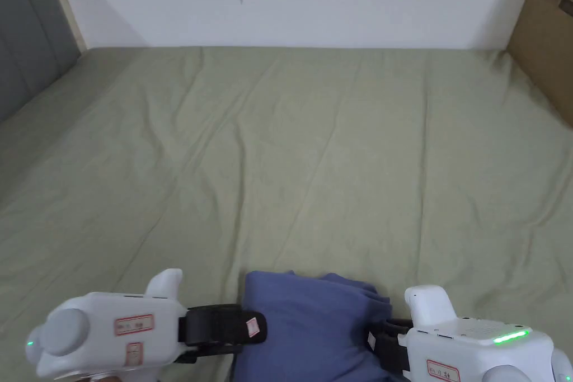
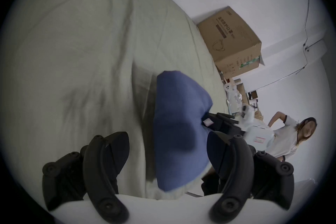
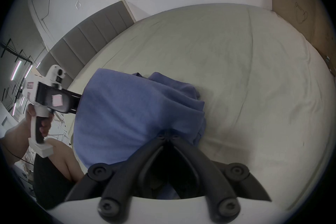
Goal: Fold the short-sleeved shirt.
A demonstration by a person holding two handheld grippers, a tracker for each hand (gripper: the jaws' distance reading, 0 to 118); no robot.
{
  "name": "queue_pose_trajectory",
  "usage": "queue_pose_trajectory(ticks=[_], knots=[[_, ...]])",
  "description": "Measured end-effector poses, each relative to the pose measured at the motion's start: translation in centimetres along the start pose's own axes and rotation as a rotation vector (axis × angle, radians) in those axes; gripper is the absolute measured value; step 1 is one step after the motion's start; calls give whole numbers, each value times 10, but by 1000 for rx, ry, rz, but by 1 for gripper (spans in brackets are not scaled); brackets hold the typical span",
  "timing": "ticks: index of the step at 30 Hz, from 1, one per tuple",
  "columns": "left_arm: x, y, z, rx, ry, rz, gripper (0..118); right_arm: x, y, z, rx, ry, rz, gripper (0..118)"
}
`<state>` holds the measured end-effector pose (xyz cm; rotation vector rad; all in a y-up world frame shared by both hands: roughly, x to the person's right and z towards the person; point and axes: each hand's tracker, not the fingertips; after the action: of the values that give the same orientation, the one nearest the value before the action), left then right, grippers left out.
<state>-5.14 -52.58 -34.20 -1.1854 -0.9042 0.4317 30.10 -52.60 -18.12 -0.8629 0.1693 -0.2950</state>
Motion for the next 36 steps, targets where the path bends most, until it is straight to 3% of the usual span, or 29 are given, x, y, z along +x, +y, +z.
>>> queue_pose_trajectory(ticks=[3,4,5,6,12,15,18,23,24,25,27,30,31,32,33,34,35,36], knots=[[2,5,-24,-34,17,16,92,-1,-4,1,19,1,13,0],[9,7,-28,-1,-47,-5,79,-6,-4,5,26,3,16,0],[17,9,-30,16,-37,-44,44,-5,-4,8,30,7,15,0],[23,10,-35,-2,-41,-52,21,-5,-4,11,33,16,5,0],[15,23,14,-71,27,-160,20,-5,-7,58,101,-2,3,0],[-15,48,72,-69,242,-251,20,-12,-14,86,128,7,41,0],[-62,80,135,-65,476,-206,20,-21,-23,108,131,19,64,0],[-130,126,205,-121,974,-240,20,-37,-29,121,117,31,57,0],[-140,134,212,-159,1160,-291,20,-40,-28,122,113,31,49,0],[-148,139,218,-150,1249,-278,20,-43,-28,122,112,28,50,0],[-164,146,235,-82,1334,-213,20,-49,-26,121,105,21,65,0],[-186,146,249,-69,1348,-115,21,-53,-21,121,96,3,82,0],[-185,143,252,-40,1358,-110,24,-55,-18,122,98,-9,95,0],[-184,140,254,-8,1388,-122,37,-55,-16,124,105,-21,111,0],[-178,136,255,33,1416,-153,75,-57,-13,127,116,-41,122,0],[-168,133,259,81,1412,-182,100,-57,-10,131,126,-50,126,0],[-156,128,262,131,1346,-209,110,-58,-8,136,141,-59,131,0],[-137,121,267,213,1280,-235,108,-60,-5,143,164,-72,139,0]])
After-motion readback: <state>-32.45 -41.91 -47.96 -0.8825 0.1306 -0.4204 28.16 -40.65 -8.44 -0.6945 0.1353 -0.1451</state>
